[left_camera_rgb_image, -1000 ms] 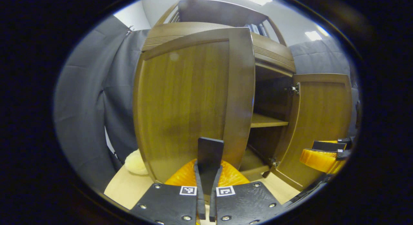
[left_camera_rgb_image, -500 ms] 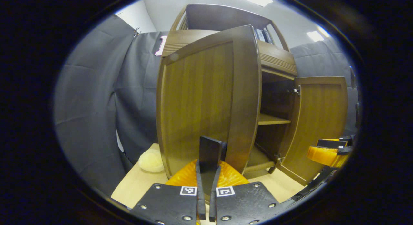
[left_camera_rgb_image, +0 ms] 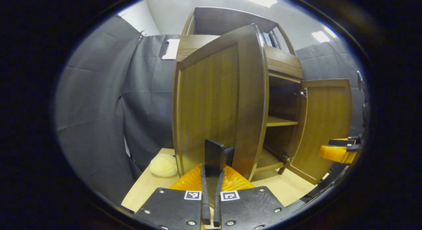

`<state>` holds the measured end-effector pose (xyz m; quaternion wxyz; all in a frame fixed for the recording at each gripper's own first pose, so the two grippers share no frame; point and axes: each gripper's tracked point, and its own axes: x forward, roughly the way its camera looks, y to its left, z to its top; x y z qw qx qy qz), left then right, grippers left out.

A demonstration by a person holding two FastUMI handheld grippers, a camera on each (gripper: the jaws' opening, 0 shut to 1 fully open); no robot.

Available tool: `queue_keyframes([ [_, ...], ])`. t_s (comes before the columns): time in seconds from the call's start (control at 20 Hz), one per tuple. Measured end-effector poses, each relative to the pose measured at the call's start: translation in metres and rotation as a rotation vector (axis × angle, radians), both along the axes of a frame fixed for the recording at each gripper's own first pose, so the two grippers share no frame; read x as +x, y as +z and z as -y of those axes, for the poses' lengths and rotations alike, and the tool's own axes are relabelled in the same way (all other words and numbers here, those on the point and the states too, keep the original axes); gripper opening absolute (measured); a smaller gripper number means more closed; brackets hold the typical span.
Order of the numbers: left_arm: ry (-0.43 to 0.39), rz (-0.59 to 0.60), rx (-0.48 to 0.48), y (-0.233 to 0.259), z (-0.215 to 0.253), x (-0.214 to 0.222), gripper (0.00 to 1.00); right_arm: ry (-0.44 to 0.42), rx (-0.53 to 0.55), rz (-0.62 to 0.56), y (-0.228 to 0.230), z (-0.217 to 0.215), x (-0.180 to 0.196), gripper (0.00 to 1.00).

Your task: Open the right door of the double-door shoe cabinet with the right hand, and open the left door with the left hand.

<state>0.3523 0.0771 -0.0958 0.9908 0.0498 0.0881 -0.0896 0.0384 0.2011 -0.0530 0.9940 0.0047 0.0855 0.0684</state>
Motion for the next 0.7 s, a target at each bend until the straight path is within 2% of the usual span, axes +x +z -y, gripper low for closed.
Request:
queue_keyframes([
  [0.35,-0.011,0.032,0.029,0.005,0.0,-0.003,0.05,0.008,-0.019,-0.006,0.0,-0.006,-0.006,0.92],
  [0.6,-0.021,0.055,0.123,0.006,-0.007,0.001,0.05,0.025,-0.05,-0.008,0.005,-0.014,-0.004,0.93],
  [0.7,-0.06,0.058,0.127,0.007,-0.002,-0.004,0.05,0.025,-0.069,0.004,0.01,-0.014,-0.003,0.92],
])
